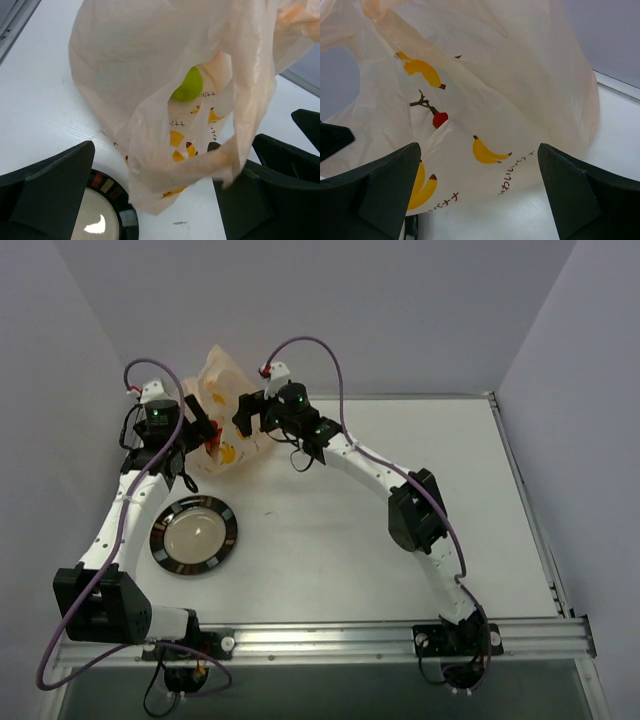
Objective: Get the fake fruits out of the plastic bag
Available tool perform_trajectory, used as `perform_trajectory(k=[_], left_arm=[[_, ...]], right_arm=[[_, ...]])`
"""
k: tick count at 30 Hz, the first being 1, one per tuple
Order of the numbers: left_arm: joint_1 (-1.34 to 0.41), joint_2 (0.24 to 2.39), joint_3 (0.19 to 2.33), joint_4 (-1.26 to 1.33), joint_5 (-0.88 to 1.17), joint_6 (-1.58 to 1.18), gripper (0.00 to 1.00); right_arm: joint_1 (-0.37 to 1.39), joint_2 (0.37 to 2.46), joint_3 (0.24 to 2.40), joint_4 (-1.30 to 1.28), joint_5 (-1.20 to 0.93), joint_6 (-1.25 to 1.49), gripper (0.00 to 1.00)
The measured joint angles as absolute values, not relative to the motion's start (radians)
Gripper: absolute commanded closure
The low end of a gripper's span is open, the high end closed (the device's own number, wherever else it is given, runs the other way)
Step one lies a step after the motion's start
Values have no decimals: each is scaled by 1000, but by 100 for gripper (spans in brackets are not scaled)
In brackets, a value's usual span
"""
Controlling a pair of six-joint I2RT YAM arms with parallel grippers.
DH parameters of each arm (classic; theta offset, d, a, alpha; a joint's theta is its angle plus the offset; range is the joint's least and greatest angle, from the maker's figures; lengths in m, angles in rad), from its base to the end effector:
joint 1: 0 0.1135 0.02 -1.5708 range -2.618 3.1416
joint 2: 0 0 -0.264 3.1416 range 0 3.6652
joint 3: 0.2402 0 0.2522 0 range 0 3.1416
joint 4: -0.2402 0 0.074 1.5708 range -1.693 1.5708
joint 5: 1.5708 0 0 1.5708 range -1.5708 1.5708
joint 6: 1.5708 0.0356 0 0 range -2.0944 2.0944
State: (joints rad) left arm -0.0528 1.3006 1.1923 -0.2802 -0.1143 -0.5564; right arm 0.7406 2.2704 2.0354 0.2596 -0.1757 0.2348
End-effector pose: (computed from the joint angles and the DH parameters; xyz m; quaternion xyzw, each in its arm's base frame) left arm 0.3006 -0.0118 0.3597 -0.2374 0.7949 -0.1216 0.5450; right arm 0.4026 0.3765 0.3195 -0.2349 0.6578 0.3882 0.6012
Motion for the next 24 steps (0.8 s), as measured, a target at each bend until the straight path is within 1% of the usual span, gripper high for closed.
perform_trajectory(k=[1,2,3,4,5,7,8,10,11,15,20,24], left_arm=[[-52,1336,1221,-286,-114,-545,6],[-51,1386,1259,-296,-115,-527,3],[-50,1422,1284,-297,-115,-514,4],[-49,1448,1299,-298,-117,-505,12],[-46,1470,1308,-299,-121,-501,29],[-33,1494,1311,-300,-127,-502,50],[-22,1497,1310,-298,-128,-506,70],[4,1496,1304,-282,-134,-519,91],[19,1493,1299,-271,-134,-528,97],[54,1469,1254,-225,-105,-564,98],[46,1374,1117,-184,21,-623,98],[41,1285,1060,-196,83,-641,98]], right_arm=[[741,2294,2071,257,-176,235,1],[740,2320,2108,249,-175,234,0],[741,2340,2133,247,-175,234,0],[741,2355,2149,241,-174,233,0],[740,2369,2163,232,-173,231,0],[740,2396,2195,212,-174,228,0],[740,2408,2215,202,-179,225,0],[740,2426,2243,196,-194,216,0],[741,2428,2247,197,-201,210,0],[748,2428,2254,198,-208,176,0],[769,2431,2289,198,-174,149,0],[796,2436,2333,221,-60,129,1]])
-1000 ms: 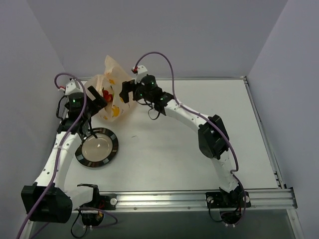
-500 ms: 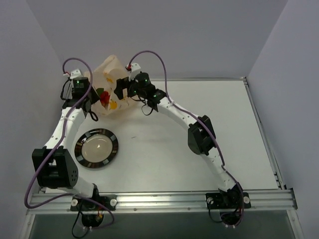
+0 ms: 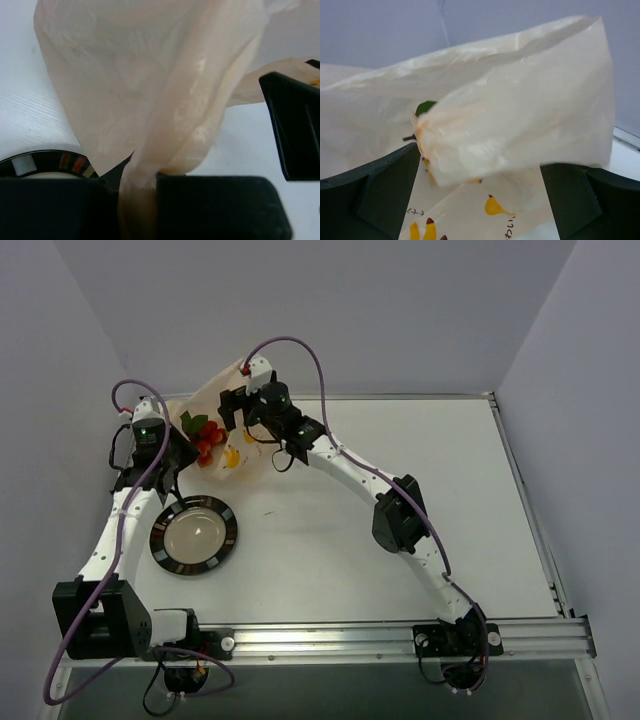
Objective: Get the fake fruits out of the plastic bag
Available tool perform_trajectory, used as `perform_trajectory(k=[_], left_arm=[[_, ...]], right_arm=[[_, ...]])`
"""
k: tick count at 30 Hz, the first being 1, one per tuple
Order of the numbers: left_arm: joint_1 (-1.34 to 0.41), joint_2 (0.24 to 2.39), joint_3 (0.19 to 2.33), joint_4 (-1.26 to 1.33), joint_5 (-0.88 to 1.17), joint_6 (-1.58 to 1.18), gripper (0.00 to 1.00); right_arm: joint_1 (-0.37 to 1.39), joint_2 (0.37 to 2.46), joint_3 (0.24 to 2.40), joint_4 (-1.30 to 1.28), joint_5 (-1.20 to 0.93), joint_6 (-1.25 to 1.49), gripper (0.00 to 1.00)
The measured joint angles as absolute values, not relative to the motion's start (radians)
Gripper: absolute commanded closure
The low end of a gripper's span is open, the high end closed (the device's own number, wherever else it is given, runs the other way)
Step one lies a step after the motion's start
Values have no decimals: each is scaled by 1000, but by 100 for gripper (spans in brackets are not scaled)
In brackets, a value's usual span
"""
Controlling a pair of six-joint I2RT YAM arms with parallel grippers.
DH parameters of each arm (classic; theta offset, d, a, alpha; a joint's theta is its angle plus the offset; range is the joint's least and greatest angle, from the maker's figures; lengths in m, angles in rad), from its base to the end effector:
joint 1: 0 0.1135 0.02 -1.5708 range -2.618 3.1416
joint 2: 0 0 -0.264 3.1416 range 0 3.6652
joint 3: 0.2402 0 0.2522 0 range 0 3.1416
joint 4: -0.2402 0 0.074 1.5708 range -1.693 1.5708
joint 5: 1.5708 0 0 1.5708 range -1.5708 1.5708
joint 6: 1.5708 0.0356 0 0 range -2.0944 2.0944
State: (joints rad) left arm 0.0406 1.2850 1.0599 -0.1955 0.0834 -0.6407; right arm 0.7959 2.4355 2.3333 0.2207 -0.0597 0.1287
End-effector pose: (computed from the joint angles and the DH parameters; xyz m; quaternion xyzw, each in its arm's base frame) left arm 0.2976 0.0091 0.3259 -0.2587 0.7978 -0.1940 0.5088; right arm 0.4039 0.4155 0.3324 -0.2384 0.6198 0.3511 0.6601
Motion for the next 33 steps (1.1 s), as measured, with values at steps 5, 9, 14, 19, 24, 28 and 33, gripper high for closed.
perform_trajectory(k=[5,9,14,19,24,28,33], left_arm=[[55,1219,1055,-191,117,-648,98],[73,1250,1060,-181,124,-656,98],[88,1327,1124,-192,80,-656,98],[102,1341,1235,-213,36,-635,98],[149,1353,1280,-209,2,-620,98],[194,1445,1327,-216,23,-620,98],[205,1617,1435,-241,10,-602,97]], right_arm=[[817,2447,2338,299,128,126,87],[815,2454,2284,356,242,149,100],[809,2274,1780,485,266,205,100],[809,2116,1528,493,184,261,100],[792,2033,1564,553,44,343,100],[739,2035,1564,592,-1,411,100],[677,2111,1578,559,34,422,100]])
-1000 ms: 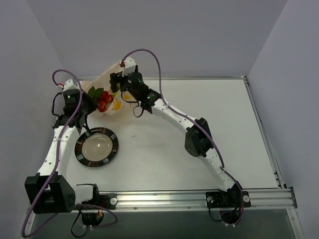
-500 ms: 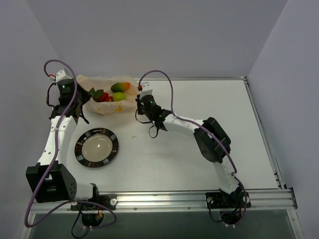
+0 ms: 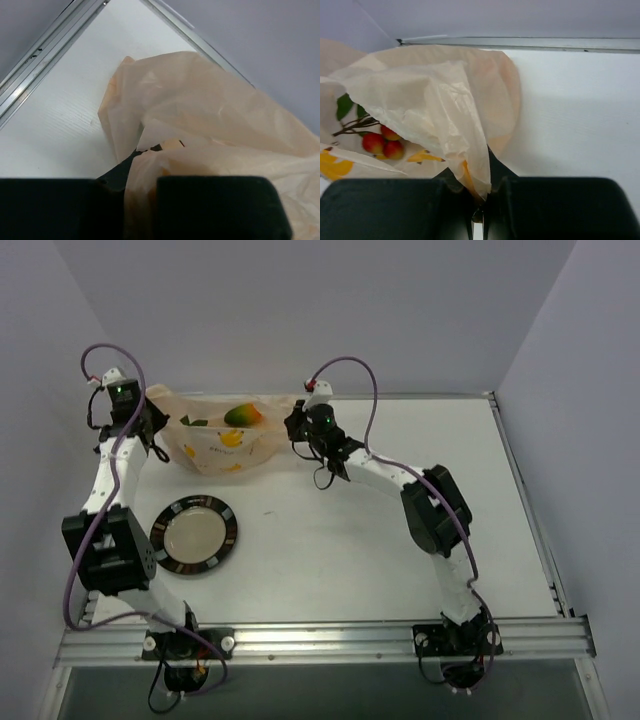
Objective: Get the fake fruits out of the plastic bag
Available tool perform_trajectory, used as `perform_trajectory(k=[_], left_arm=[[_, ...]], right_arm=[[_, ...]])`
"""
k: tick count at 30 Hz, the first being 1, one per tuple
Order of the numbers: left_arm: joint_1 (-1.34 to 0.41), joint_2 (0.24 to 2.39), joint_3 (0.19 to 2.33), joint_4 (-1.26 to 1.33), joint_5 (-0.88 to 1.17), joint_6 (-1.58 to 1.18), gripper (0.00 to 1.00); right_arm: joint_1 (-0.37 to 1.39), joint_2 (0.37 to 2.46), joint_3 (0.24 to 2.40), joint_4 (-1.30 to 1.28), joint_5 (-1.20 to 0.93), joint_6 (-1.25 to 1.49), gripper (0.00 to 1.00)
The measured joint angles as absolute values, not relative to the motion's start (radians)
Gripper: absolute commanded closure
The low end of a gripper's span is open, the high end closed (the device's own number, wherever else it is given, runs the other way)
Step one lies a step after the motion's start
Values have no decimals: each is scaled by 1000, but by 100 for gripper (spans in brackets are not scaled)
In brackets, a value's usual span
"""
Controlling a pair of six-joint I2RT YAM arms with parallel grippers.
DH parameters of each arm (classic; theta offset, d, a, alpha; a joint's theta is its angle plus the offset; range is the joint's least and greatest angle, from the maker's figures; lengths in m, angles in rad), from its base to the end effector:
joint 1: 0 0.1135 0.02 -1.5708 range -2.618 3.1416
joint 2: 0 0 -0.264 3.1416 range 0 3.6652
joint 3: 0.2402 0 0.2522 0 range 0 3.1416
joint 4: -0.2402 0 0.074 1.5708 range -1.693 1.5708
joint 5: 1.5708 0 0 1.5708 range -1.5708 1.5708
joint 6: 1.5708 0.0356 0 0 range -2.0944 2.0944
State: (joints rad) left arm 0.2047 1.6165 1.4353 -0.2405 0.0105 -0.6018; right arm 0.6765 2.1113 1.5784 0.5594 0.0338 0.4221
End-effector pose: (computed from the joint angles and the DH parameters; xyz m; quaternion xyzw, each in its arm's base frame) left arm 0.3759 0.0777 0.3472 -0.3268 0.7732 -0.1115 0.5319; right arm 0.3960 0.3164 0.2700 -0.0765 0.6935 0.3639 0.6171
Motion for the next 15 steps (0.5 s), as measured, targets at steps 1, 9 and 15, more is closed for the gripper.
perform_trajectory(k=[1,9,15], left_arm=[[204,1653,1455,-243,8,-595,98],[202,1871,1505,-244,-28,-535,98],[196,1972,1512,-243,-51,-503,98]], right_arm=[[670,2144,1599,555,43,421,100],[680,2399,1733,476,67,413,100],[713,2425,1715,463,69,411,100]])
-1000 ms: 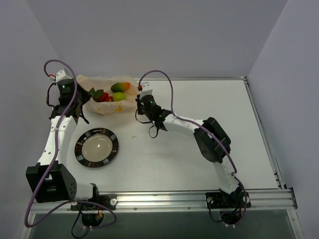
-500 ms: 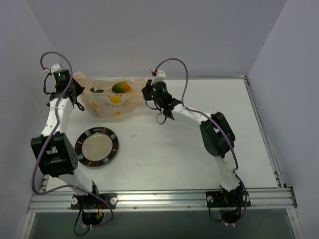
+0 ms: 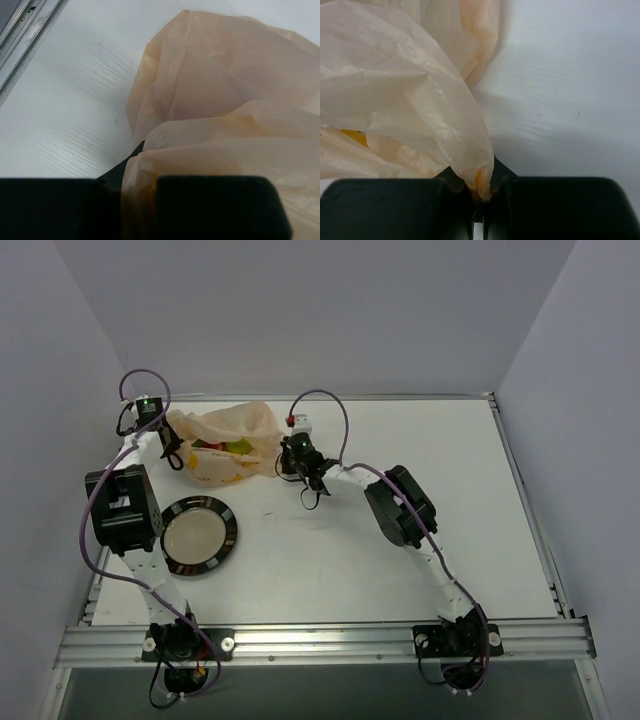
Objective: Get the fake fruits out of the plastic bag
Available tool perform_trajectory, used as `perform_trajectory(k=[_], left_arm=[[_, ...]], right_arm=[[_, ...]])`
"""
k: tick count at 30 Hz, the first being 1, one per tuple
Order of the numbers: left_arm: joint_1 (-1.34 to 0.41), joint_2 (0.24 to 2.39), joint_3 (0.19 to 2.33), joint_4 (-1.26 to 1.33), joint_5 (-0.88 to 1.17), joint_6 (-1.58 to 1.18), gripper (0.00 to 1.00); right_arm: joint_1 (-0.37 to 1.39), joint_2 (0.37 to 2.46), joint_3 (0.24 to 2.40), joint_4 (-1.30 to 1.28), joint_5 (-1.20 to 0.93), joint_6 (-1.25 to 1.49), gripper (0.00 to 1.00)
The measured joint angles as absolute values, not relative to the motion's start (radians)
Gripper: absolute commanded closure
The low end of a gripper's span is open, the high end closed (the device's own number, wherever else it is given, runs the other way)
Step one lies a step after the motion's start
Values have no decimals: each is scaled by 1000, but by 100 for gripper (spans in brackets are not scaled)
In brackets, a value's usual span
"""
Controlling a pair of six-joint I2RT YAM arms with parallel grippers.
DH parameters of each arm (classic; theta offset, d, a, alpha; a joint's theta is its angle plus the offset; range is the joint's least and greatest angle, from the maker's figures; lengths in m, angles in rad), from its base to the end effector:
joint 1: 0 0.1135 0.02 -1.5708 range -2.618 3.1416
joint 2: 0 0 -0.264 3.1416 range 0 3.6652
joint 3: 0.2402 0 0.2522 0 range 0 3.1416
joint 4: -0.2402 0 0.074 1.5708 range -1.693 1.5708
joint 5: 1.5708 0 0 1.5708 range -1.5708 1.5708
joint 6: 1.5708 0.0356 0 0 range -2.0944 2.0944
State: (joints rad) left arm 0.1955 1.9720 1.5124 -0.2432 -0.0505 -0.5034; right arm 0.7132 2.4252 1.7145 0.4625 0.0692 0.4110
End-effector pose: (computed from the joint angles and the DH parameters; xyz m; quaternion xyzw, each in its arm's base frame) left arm 0.4439 0.0897 0.2308 -0.3205 0.8486 -0.0418 0.4189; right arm 0.4176 0.3580 0.1456 -0.0977 0.7829 0.3040 0.5339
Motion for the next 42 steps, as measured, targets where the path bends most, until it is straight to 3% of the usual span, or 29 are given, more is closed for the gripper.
perform_trajectory(k=[5,7,10,11,12,13,15,18,22,25,28,33,36,38,39,42], left_arm=[[185,1993,1513,-242,-69,-477,61],[182,1996,1516,-242,-72,-467,56],[175,1996,1528,-243,-75,-455,36],[171,1995,1530,-241,-73,-455,30],[167,1990,1530,-238,-70,-457,18],[162,1978,1525,-235,-65,-461,13],[150,1937,1492,-226,-45,-484,3],[139,1819,1399,-224,2,-531,6],[135,1647,1321,-233,52,-575,6],[138,1530,1291,-252,66,-591,6],[140,1444,1270,-287,75,-591,6],[140,1298,1160,-332,78,-591,6],[139,1215,1089,-361,80,-591,6],[139,1166,1050,-376,80,-590,2],[139,1138,1029,-379,79,-590,12],[134,1053,950,-378,74,-601,21]], right_arm=[[758,2353,1568,529,72,439,100],[795,2301,1480,556,73,453,100],[868,2220,1374,577,76,461,100],[889,2194,1347,577,78,462,98],[910,2168,1328,577,78,464,95],[923,2144,1314,577,79,464,85],[929,2100,1304,575,83,466,76],[904,2042,1304,577,98,464,64],[870,1979,1300,577,120,466,30],[864,1940,1288,557,137,459,19],[869,1902,1280,516,158,443,18],[874,1813,1271,438,195,401,21],[884,1763,1272,418,208,379,33],[894,1746,1277,406,213,362,65],[904,1744,1283,399,212,353,86],[941,1749,1298,390,192,336,100]])
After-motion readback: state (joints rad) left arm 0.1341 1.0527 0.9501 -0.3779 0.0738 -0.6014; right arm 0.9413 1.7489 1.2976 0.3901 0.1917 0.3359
